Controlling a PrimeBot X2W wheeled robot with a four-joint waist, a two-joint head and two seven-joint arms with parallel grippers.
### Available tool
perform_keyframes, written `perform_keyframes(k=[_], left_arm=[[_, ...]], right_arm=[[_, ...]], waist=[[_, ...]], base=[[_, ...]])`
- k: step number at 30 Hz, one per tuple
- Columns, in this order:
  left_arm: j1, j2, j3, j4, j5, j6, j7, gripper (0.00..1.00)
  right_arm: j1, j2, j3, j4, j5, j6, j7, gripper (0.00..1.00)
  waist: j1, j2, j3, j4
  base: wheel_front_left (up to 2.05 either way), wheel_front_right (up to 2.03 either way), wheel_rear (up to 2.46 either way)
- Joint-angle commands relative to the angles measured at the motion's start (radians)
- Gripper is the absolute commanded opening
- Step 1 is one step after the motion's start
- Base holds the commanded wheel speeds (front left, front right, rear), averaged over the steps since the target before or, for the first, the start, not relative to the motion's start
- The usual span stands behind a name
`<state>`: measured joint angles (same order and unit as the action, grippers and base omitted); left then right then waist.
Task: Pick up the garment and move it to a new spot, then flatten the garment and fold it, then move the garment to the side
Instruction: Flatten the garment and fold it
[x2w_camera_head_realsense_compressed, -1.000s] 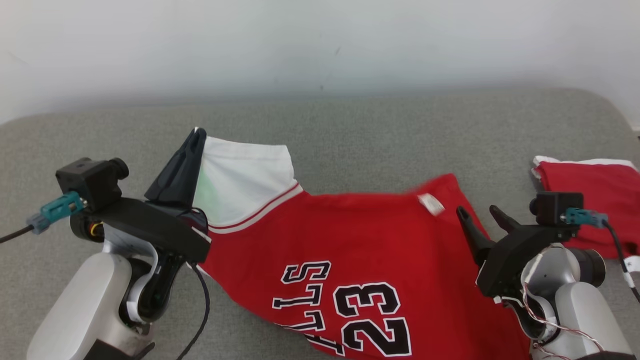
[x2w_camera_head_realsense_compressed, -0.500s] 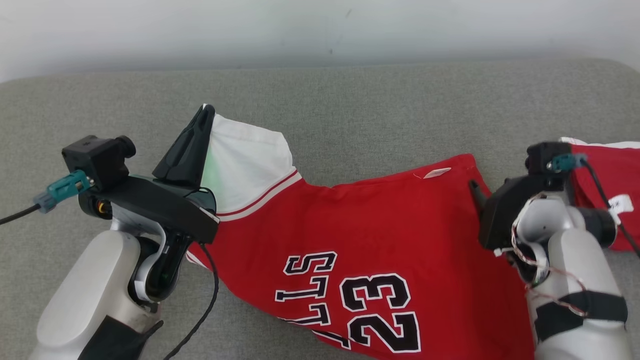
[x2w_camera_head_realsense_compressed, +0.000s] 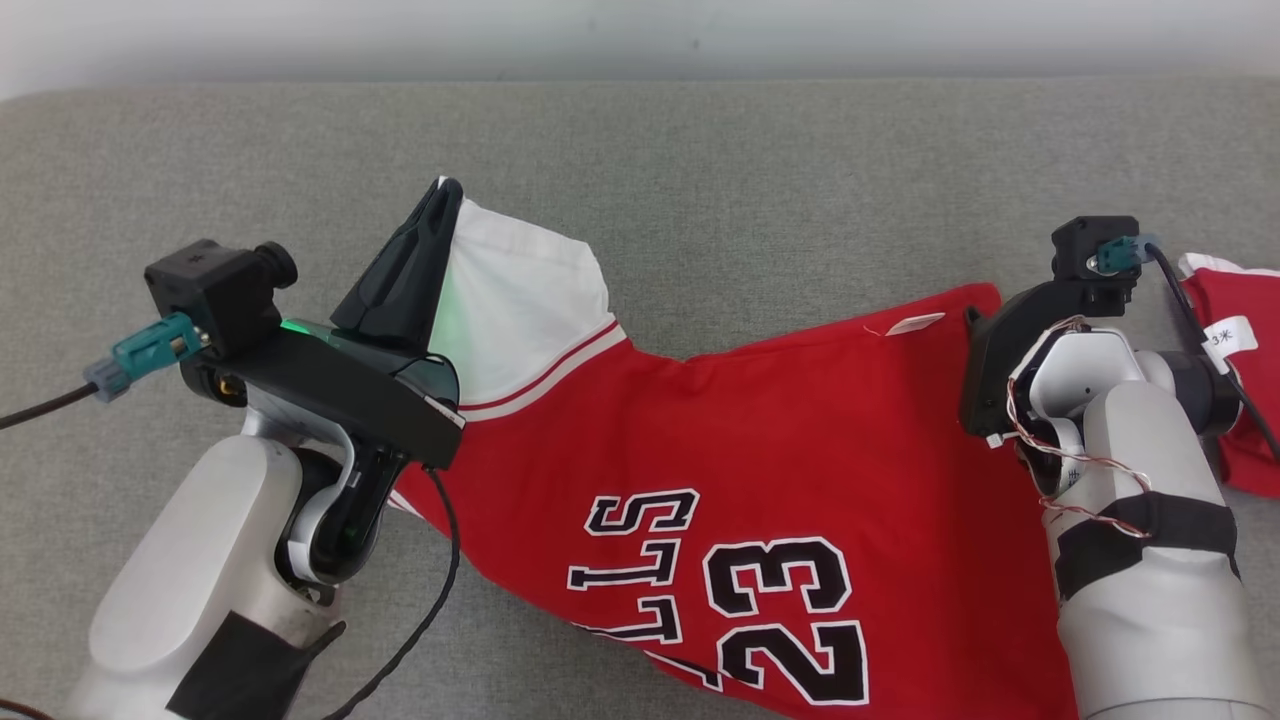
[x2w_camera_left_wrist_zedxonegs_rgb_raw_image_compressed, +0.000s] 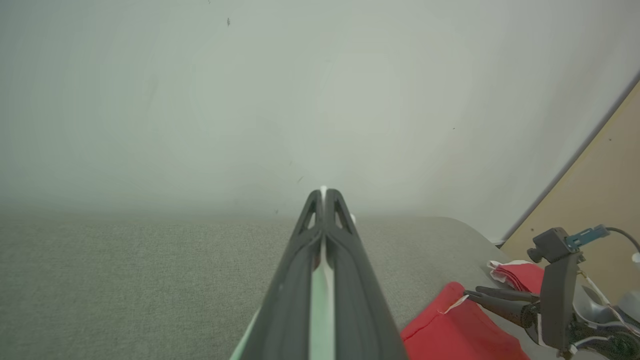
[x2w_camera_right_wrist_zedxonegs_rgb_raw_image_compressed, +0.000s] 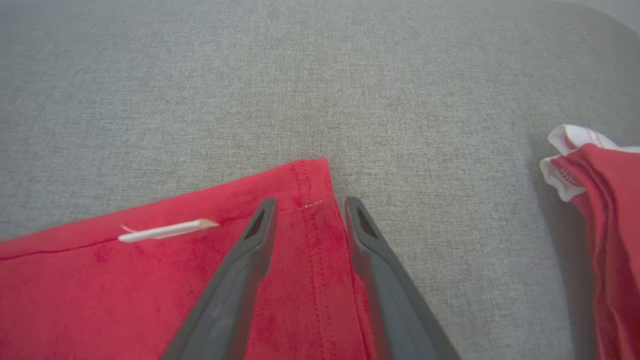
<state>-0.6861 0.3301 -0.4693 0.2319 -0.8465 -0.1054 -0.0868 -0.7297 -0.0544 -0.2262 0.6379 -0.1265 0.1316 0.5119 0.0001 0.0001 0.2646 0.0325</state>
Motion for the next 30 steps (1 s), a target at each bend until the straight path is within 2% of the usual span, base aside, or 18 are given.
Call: perform_keyframes(k=[1,5,8,12,14,15,16,23,30], left_arm=[[-0.015,-0.002,-0.001,-0.007,0.004,-0.002,-0.005,0.0],[-0.015,-0.004,-0.007,-0.012,0.004,-0.003,-0.005,0.0],[-0.019,-0.004,-0.009,-0.015,0.003,-0.003,-0.004,0.0],[-0.019,0.0,-0.01,-0.012,-0.001,-0.003,-0.002,0.0],[-0.018,0.003,-0.01,-0.01,-0.002,-0.002,-0.002,0.0],[-0.018,0.004,-0.01,-0.009,-0.002,-0.001,-0.002,0.0],[-0.019,0.007,-0.008,-0.007,-0.002,0.002,-0.005,0.0],[-0.04,0.019,0.027,-0.019,-0.012,0.01,-0.03,0.0],[-0.169,0.036,0.15,-0.044,-0.109,0.018,-0.03,0.0]], right_arm=[[-0.022,0.001,-0.012,0.02,-0.022,-0.002,-0.021,0.74],[-0.05,0.003,-0.046,0.069,-0.06,-0.002,-0.045,0.73],[-0.067,0.004,-0.06,0.102,-0.079,-0.002,-0.057,0.55],[-0.082,0.004,-0.067,0.143,-0.097,-0.002,-0.074,0.38],[-0.085,0.005,-0.07,0.159,-0.106,-0.002,-0.083,0.26],[-0.088,0.005,-0.071,0.167,-0.108,-0.002,-0.089,0.09],[-0.092,0.005,-0.066,0.176,-0.11,-0.002,-0.108,0.0],[-0.139,0.005,-0.043,0.16,-0.06,-0.002,-0.179,0.0],[-0.265,0.006,-0.009,0.08,0.124,-0.002,-0.239,0.0]], waist=[[-0.0001,-0.0001,0.016,0.013],[-0.0001,-0.0001,0.027,0.02],[-0.0001,-0.0001,0.033,0.022],[-0.0001,-0.0001,0.034,0.021],[-0.0001,-0.0001,0.033,0.019],[-0.0001,-0.0001,0.032,0.018],[-0.0001,-0.0001,0.029,0.016],[-0.0001,-0.0001,0.022,0.003],[-0.0001,-0.0001,0.028,-0.045]], base=[[0.0,0.0,0.0],[0.0,0.0,0.0],[0.0,0.0,0.0],[0.0,0.0,0.0],[0.0,0.0,0.0],[0.0,0.0,0.0],[0.0,0.0,0.0],[0.0,0.0,0.0],[0.0,0.0,0.0]])
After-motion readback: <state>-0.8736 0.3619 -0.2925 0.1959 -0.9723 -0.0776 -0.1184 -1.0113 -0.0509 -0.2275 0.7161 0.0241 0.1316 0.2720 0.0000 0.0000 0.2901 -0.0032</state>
